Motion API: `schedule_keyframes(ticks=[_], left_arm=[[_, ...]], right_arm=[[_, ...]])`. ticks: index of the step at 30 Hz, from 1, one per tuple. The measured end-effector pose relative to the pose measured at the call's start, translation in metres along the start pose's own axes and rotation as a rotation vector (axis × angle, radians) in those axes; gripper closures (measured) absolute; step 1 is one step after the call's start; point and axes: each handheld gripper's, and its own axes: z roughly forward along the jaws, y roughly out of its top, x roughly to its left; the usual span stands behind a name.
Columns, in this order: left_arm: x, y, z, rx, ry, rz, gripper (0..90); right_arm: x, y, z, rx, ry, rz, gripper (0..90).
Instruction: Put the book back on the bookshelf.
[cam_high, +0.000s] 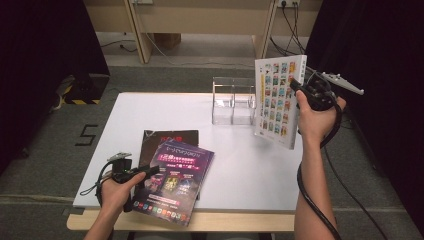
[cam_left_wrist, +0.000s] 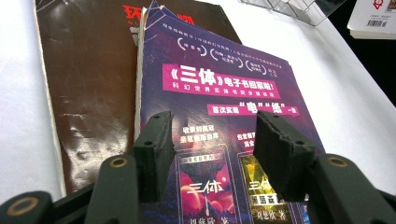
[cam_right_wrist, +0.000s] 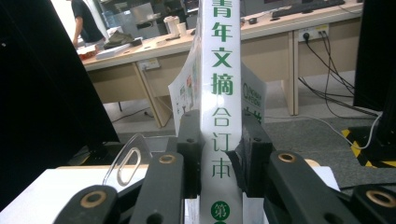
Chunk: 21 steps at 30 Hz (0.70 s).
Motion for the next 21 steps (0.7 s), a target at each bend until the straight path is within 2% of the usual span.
schedule_keyframes(ticks=[5, 11, 15, 18, 21], left_arm=[[0.001, 0.000, 0.000, 0.004, 0.001, -0.001, 46.6], [0.002, 0.000, 0.000, 0.000, 0.000, -0.004, 46.6], [0.001, -0.001, 0.002, 0.005, -0.001, -0.005, 46.6], [0.001, -0.001, 0.002, 0.008, -0.002, -0.003, 46.6], [0.001, -0.001, 0.003, 0.009, -0.003, -0.005, 46.6]], right_arm=[[0.004, 0.002, 0.005, 0.006, 0.020, 0.001, 74.3], [0.002, 0.004, 0.011, 0.007, 0.012, 0.001, 74.3], [-0.001, 0.005, 0.015, 0.007, -0.005, -0.003, 74.3], [-0.001, 0.004, 0.016, -0.008, -0.046, -0.051, 74.3], [-0.002, 0.004, 0.017, -0.012, -0.064, -0.064, 74.3]])
